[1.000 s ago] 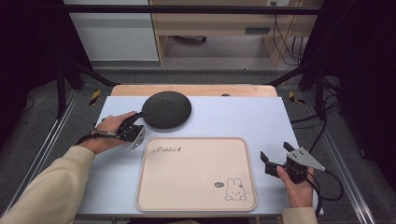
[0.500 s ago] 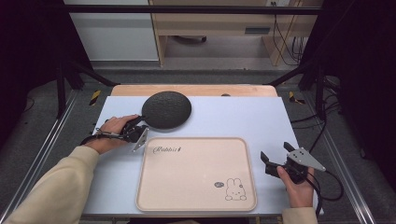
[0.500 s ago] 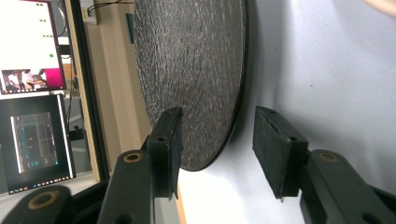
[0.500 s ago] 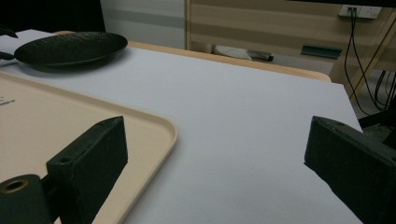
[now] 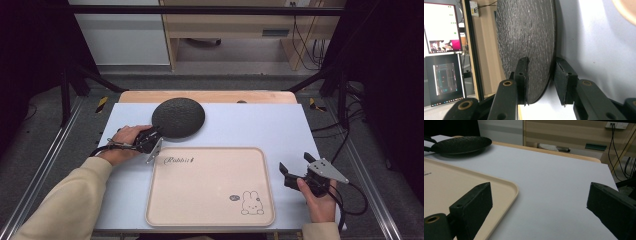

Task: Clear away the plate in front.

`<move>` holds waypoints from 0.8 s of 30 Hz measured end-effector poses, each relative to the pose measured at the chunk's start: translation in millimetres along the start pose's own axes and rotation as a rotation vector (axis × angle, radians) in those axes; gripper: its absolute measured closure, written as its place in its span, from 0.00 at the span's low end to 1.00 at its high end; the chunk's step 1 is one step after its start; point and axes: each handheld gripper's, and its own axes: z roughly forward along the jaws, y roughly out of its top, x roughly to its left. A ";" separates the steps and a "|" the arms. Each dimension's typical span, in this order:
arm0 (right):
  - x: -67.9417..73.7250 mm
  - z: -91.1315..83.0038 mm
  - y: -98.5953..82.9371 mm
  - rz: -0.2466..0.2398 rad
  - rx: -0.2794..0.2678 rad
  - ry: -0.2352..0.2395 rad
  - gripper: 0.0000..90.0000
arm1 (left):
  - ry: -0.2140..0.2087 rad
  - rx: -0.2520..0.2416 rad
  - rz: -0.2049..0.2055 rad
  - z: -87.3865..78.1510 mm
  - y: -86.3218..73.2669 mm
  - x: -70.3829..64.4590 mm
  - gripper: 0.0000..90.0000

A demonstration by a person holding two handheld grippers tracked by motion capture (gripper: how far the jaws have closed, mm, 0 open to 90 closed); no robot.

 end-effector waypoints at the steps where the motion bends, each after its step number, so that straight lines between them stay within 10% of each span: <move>1: 0.2 0.0 0.0 0.001 0.002 0.000 0.07 | 0.001 0.000 0.001 0.5 0.5 -0.2 0.73; 24: -0.4 0.2 -1.8 0.009 0.011 -0.002 0.07 | 0.004 -0.001 0.015 13.0 4.5 -1.7 0.80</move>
